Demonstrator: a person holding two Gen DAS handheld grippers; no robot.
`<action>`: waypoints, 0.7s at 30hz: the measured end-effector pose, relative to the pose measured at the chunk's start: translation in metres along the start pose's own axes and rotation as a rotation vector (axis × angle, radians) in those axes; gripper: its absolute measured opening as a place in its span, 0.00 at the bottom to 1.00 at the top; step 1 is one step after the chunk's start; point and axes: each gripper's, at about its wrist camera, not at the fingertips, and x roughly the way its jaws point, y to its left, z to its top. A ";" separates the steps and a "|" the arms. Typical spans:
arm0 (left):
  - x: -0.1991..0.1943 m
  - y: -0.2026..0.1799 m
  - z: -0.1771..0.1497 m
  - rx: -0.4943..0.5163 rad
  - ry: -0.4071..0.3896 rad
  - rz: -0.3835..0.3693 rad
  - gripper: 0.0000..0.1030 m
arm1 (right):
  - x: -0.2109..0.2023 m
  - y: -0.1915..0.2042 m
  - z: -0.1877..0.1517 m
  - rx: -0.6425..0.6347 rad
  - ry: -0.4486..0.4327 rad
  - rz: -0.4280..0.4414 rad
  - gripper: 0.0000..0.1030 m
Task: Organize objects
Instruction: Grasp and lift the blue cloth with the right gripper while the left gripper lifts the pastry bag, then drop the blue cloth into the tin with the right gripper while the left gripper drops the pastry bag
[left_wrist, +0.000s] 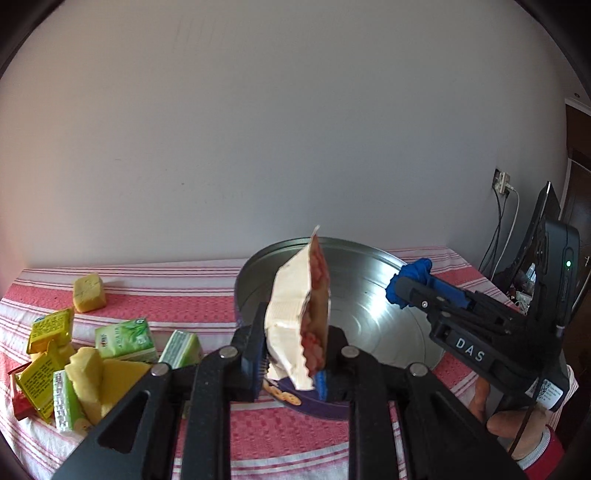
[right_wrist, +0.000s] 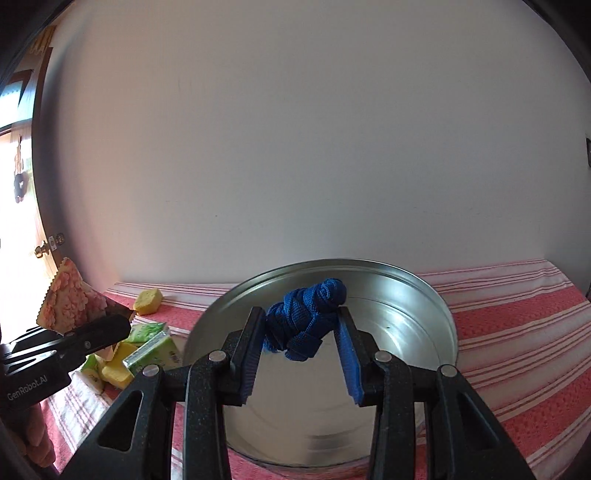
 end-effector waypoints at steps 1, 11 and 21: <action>0.008 -0.008 0.002 0.003 0.009 -0.012 0.18 | 0.004 -0.008 -0.001 -0.003 0.011 -0.032 0.40; 0.071 -0.044 -0.006 0.022 0.113 -0.040 0.18 | 0.037 -0.012 -0.006 -0.058 0.089 -0.146 0.40; 0.077 -0.035 -0.014 0.014 0.146 -0.003 0.18 | 0.029 -0.007 -0.018 -0.085 0.109 -0.161 0.40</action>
